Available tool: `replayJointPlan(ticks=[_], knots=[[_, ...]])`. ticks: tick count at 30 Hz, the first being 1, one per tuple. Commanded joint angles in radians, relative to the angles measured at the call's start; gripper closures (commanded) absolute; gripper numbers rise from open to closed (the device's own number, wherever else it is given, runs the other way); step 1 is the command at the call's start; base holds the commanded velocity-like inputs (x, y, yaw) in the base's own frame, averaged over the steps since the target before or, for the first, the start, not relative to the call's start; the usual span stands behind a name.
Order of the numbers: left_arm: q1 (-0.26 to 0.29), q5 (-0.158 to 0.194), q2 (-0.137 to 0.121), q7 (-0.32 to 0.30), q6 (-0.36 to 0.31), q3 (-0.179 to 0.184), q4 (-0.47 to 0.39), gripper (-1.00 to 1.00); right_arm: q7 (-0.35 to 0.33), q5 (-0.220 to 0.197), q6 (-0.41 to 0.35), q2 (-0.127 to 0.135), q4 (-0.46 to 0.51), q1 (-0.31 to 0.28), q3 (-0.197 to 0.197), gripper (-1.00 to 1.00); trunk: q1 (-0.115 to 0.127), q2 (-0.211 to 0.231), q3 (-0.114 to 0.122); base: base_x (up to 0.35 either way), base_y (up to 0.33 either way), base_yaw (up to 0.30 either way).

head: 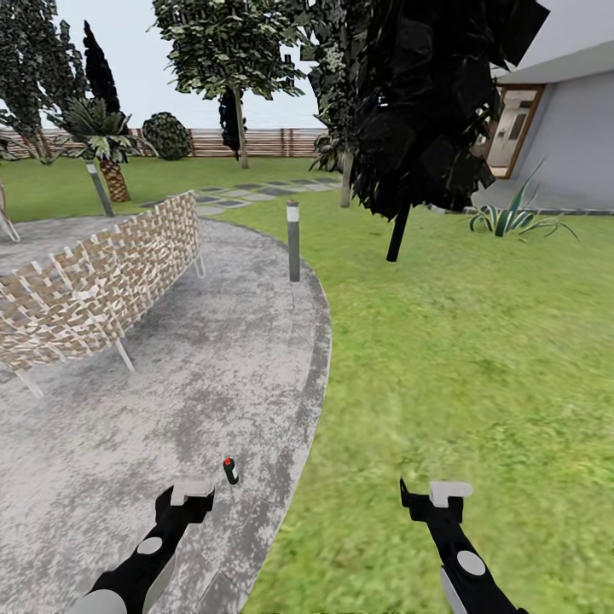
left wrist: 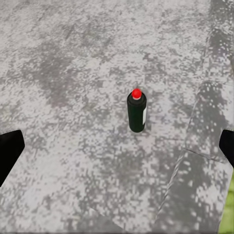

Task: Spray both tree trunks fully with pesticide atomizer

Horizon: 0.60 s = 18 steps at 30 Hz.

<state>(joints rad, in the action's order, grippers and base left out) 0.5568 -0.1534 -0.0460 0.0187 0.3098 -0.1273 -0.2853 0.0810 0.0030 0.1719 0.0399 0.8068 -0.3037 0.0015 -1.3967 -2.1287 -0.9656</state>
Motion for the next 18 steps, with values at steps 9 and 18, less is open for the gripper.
replayJointPlan(ticks=[9, 18], knots=[[0.0, 0.0, 0.0, 0.0, 0.0, 0.0, 0.0, -1.0, 0.0, 0.0, 0.0, 0.0, 0.0, 0.0, 0.0, -1.0, -0.035, -0.063, -0.043, 0.0, 0.0, 0.0], [0.0, 0.0, 0.0, 0.0, 0.001, 0.0, 0.0, -1.0, 0.0, 0.0, 0.0, 0.0, 0.001, 0.0, 0.0, -1.0, -0.069, -0.126, -0.085, 0.0, 0.0, 0.0]])
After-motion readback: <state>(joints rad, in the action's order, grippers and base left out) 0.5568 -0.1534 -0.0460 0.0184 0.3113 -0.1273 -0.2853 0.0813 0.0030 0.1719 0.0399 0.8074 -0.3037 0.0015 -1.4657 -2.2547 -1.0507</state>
